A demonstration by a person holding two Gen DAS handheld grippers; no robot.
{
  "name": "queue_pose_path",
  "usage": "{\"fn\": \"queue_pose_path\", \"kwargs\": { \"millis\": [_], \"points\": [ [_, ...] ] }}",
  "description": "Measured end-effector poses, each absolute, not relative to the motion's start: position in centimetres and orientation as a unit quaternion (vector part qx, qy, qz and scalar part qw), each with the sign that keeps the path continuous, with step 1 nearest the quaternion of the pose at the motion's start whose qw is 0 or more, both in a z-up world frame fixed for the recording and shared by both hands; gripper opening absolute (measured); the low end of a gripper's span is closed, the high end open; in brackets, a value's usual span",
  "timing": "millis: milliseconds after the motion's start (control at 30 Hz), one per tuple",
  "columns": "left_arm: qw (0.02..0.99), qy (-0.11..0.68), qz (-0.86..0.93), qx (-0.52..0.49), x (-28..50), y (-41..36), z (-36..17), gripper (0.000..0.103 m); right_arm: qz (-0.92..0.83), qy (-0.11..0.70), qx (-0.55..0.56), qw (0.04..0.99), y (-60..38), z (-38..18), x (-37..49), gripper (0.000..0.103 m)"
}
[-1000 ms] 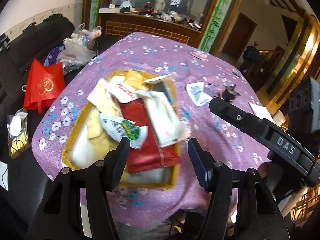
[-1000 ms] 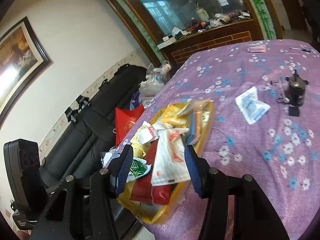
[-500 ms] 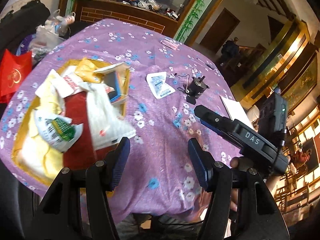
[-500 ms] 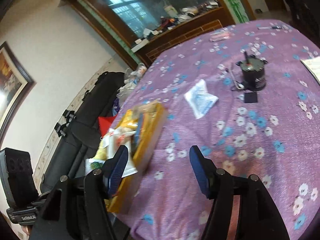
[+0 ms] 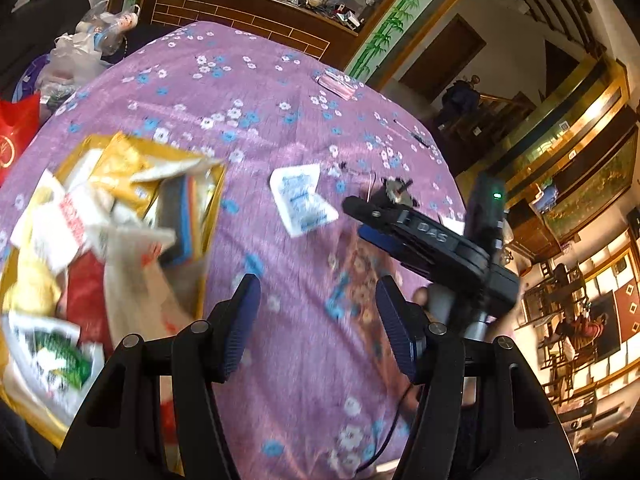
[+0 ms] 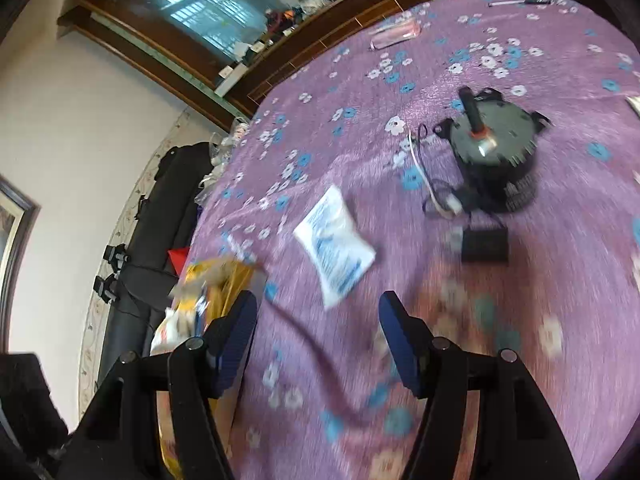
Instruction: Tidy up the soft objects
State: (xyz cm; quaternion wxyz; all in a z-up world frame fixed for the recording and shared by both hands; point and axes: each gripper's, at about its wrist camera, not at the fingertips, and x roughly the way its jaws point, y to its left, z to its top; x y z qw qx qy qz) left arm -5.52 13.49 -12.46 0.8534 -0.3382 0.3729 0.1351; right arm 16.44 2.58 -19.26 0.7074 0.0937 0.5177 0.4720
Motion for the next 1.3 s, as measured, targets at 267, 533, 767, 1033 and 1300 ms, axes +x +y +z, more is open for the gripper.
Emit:
{"fn": "queue_pose_path", "kwargs": {
  "millis": [267, 533, 767, 1033, 1300],
  "points": [
    [0.833, 0.386, 0.141, -0.371, -1.8, 16.0, -13.6, 0.06, 0.447, 0.545, 0.102, 0.702, 4.8, -22.8, 18.4, 0.051],
    [0.809, 0.397, 0.152, -0.406, 0.1, 17.5, -15.1, 0.06, 0.462, 0.535, 0.087, 0.702, 4.9, -23.0, 17.7, 0.036],
    [0.807, 0.395, 0.159, -0.408, -0.6, 17.0, -15.2, 0.06, 0.467, 0.536, 0.067, 0.7, 4.5, -22.5, 17.0, 0.007],
    [0.791, 0.428, 0.108, -0.425, -0.7, 12.2, -17.3, 0.06, 0.488, 0.54, 0.077, 0.681, -2.7, -20.6, 12.3, 0.003],
    [0.773, 0.457, 0.088, -0.43, -1.4, 8.8, -19.8, 0.06, 0.488, 0.514, 0.023, 0.705, -6.1, -20.2, 6.5, 0.002]
  ]
}}
